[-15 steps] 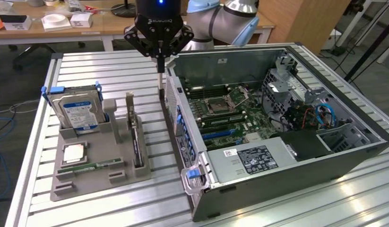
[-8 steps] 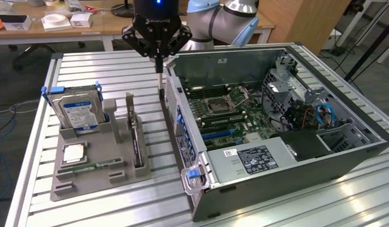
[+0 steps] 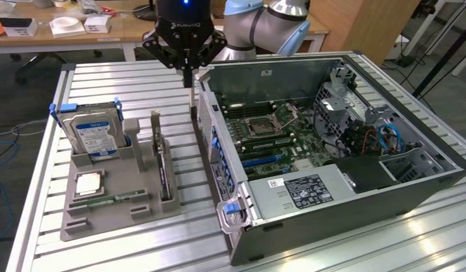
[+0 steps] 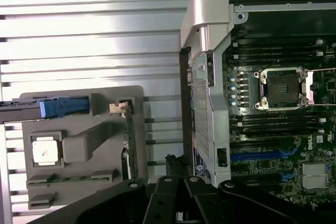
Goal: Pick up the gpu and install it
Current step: 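Reach for the gpu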
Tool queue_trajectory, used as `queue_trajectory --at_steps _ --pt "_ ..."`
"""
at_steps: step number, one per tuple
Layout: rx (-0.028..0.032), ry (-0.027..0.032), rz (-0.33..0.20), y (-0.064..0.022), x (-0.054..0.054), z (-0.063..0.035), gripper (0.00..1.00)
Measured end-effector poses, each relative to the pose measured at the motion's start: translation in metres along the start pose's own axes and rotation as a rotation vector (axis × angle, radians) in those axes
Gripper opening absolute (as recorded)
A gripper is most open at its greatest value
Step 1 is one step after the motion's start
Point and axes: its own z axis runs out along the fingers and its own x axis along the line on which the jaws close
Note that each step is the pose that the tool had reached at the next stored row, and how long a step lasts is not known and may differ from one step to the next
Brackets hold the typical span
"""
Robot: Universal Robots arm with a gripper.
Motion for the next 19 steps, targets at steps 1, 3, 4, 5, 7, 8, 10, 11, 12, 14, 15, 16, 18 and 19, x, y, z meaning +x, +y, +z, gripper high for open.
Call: queue_trajectory --at_steps 1,3,4,5,7,8,10,11,12,14,15,16,18,19 --pt "0.0000 0.0000 0.000 0.0000 0.001 0.0000 0.11" --pt "0.0000 0.0000 0.000 -0.0001 0.002 -0.0001 0.11" --pt "0.0000 0.0000 0.000 -0.0002 0.003 -0.0001 0.11" --pt "0.0000 0.0000 0.000 -0.0002 0.003 -0.0001 0.11" --pt "0.0000 0.0000 0.000 -0.0003 0.005 -0.0001 0.11" --pt "0.0000 0.0000 0.000 -0.0004 0.005 -0.0002 0.11" --pt "0.0000 0.0000 0.000 -0.0005 0.007 -0.0002 0.11" --pt "-0.0001 -0.0001 0.000 -0.0006 0.008 -0.0002 0.11" --pt "0.0000 -0.0001 0.000 -0.0006 0.009 -0.0002 0.11" --pt "-0.0001 0.0000 0.000 -0.0008 0.010 -0.0003 0.11" --pt "0.0000 0.0000 0.000 -0.0008 0.011 -0.0003 0.11" --pt "-0.0001 0.0000 0.000 -0.0009 0.012 -0.0003 0.11" --pt "0.0000 0.0000 0.000 -0.0010 0.013 -0.0003 0.11" --pt "0.0000 0.0000 0.000 -0.0010 0.014 -0.0003 0.11"
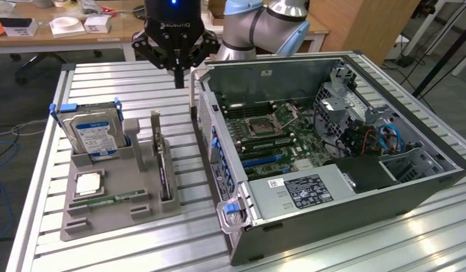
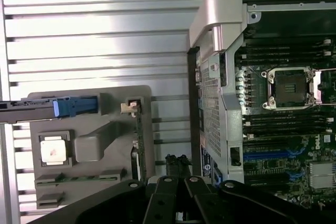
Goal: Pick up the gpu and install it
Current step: 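Reach for the gpu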
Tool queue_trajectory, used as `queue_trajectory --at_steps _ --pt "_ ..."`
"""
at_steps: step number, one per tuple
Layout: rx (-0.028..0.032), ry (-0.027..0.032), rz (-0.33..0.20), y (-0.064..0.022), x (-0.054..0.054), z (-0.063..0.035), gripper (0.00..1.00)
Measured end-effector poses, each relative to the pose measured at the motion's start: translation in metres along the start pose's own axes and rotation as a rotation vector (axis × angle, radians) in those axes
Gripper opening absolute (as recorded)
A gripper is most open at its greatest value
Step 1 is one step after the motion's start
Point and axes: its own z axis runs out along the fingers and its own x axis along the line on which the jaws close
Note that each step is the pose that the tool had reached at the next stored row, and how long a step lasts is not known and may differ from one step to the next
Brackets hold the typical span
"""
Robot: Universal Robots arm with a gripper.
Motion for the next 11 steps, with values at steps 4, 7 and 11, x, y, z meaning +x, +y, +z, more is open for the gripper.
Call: queue_trajectory --at_steps 4,7,11 --pt "0.0000 0.0001 0.000 -0.0002 0.0022 -0.0001 0.11" --pt "0.0000 0.0000 0.000 -0.0003 0.0037 -0.0001 0.11" --pt "0.0000 0.0000 0.000 -0.0004 0.0058 -0.0002 0.11"
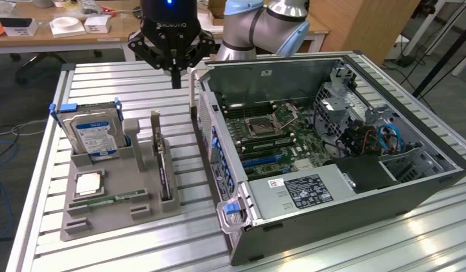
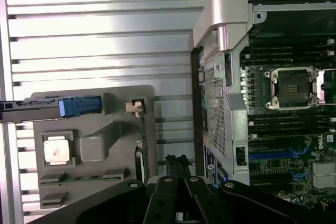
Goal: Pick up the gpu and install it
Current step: 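Reach for the gpu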
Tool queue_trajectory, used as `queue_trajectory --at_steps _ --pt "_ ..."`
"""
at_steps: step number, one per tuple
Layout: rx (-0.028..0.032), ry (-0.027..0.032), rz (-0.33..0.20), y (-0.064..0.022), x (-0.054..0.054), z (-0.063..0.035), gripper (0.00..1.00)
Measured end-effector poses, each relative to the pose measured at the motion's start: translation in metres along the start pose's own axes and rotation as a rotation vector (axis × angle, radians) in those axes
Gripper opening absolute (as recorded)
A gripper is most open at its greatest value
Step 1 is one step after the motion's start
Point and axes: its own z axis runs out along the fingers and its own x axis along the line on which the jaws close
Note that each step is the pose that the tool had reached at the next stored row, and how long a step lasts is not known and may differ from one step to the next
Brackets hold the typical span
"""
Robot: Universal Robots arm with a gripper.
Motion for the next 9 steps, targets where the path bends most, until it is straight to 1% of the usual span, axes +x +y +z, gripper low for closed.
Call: queue_trajectory --at_steps 9 --pt "0.0000 0.0000 0.000 -0.0003 0.0043 -0.0001 0.11"
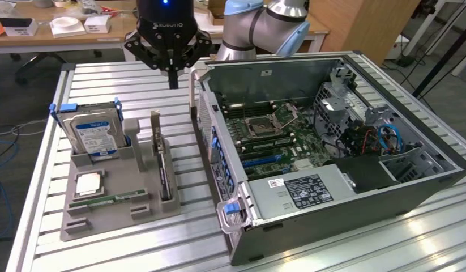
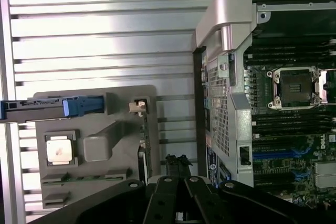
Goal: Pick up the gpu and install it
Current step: 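Reach for the gpu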
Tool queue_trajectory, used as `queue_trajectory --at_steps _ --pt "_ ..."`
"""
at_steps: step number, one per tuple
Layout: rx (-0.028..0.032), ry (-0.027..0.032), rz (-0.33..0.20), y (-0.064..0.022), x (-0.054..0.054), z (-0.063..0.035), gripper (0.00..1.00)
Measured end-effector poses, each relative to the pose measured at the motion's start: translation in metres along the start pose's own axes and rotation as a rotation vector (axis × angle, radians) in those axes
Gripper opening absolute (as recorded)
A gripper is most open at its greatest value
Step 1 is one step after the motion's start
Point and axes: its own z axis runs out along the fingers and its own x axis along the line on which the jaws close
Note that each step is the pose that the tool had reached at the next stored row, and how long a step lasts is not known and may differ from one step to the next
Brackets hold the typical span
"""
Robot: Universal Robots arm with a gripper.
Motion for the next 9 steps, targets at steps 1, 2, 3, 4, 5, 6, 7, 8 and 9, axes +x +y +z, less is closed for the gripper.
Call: queue_trajectory --at_steps 1,2,3,4,5,6,7,8,9 --pt "0.0000 0.0000 0.000 -0.0001 0.0004 0.0000 0.11" --pt "0.0000 0.0000 0.000 -0.0001 0.0008 0.0000 0.11" --pt "0.0000 0.0000 0.000 -0.0001 0.0013 -0.0001 0.11" --pt "0.0000 0.0000 0.000 -0.0001 0.0018 0.0000 0.11" --pt "0.0000 0.0000 0.000 -0.0002 0.0023 -0.0001 0.11" --pt "0.0000 0.0001 0.000 -0.0002 0.0028 -0.0001 0.11" --pt "0.0000 0.0000 0.000 -0.0003 0.0035 -0.0001 0.11" --pt "0.0000 0.0000 0.000 -0.0003 0.0044 -0.0001 0.11" --pt "0.0000 0.0000 0.000 -0.0004 0.0052 -0.0002 0.11"
